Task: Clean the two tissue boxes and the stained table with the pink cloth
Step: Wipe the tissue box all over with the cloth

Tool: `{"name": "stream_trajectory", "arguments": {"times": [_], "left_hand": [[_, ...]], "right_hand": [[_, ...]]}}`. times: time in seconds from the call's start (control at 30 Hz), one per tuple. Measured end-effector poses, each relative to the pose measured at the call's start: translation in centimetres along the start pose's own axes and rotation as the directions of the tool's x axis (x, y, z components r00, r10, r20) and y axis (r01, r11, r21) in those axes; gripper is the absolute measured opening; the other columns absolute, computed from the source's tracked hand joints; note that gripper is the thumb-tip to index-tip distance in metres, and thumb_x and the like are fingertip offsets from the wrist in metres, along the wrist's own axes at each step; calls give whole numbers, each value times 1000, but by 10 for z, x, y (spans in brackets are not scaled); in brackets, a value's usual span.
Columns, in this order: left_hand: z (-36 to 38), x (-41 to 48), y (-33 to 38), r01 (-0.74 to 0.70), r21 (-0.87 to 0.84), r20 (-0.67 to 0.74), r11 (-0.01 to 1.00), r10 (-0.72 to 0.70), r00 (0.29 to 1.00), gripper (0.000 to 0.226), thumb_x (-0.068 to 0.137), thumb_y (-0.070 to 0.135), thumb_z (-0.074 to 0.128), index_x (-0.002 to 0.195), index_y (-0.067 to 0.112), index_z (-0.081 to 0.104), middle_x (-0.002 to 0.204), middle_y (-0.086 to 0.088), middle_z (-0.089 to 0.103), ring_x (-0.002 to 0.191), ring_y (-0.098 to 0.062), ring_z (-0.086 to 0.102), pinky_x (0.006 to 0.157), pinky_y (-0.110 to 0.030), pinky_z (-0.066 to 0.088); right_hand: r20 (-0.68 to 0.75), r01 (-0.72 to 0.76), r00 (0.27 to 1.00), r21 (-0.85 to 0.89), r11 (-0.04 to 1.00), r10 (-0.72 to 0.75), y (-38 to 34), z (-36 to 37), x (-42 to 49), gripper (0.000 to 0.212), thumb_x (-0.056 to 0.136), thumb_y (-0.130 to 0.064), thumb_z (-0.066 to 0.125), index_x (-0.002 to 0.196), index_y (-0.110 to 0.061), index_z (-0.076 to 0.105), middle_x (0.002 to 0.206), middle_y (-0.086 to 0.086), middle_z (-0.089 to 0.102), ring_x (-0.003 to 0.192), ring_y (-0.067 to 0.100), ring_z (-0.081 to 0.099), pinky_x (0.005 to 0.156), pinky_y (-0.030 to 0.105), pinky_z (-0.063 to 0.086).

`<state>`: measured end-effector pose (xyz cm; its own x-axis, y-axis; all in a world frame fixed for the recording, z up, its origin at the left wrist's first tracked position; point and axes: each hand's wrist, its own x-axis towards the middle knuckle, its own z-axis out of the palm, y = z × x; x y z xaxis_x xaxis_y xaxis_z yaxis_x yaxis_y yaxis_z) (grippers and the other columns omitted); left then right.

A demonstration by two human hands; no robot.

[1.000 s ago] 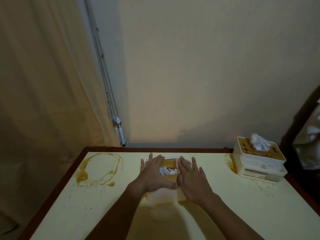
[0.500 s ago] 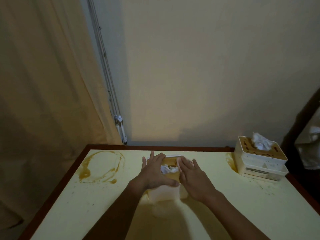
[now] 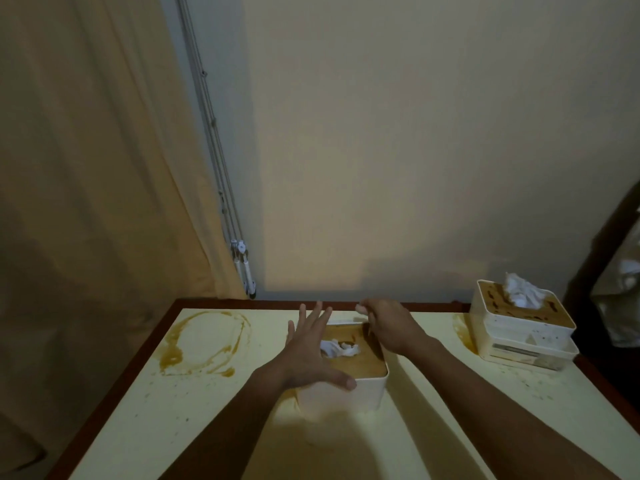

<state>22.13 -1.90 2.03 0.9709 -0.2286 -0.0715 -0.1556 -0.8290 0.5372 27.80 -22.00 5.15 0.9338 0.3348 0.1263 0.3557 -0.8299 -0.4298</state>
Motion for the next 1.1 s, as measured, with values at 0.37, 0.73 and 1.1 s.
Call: {"name": "stream_trajectory", "arguments": {"times": [0.37, 0.73, 1.1], "left_hand": [[-22, -18, -24, 180, -5, -90, 984, -180, 980, 107, 66, 65, 76, 153, 36, 21, 164, 3, 8, 150, -28, -12, 117, -56, -5], [14, 8, 9, 82, -95, -157, 992, -96, 983, 51, 104, 46, 27, 154, 36, 19, 164, 10, -2, 150, -24, -16, 117, -51, -10], [17, -9, 6, 91, 396, -309, 914, 39, 950, 64, 95, 52, 6, 146, 33, 39, 156, 11, 32, 151, -23, 9, 120, -52, 0]], "right_hand": [[273, -172, 949, 26, 985, 158, 22, -29, -40, 30, 100, -18, 43, 81, -15, 66, 62, -5, 63, 57, 13, 58, 70, 34, 52], [-92, -189, 959, 491, 851, 266, 5, -24, -51, 24, 100, -16, 52, 93, -5, 72, 65, 1, 67, 51, 5, 59, 51, 18, 47], [-144, -24, 990, -96, 995, 10, 6, 36, -56, 56, 102, -28, 20, 153, -17, 42, 159, 2, 38, 122, 29, 49, 105, 34, 39]]}}
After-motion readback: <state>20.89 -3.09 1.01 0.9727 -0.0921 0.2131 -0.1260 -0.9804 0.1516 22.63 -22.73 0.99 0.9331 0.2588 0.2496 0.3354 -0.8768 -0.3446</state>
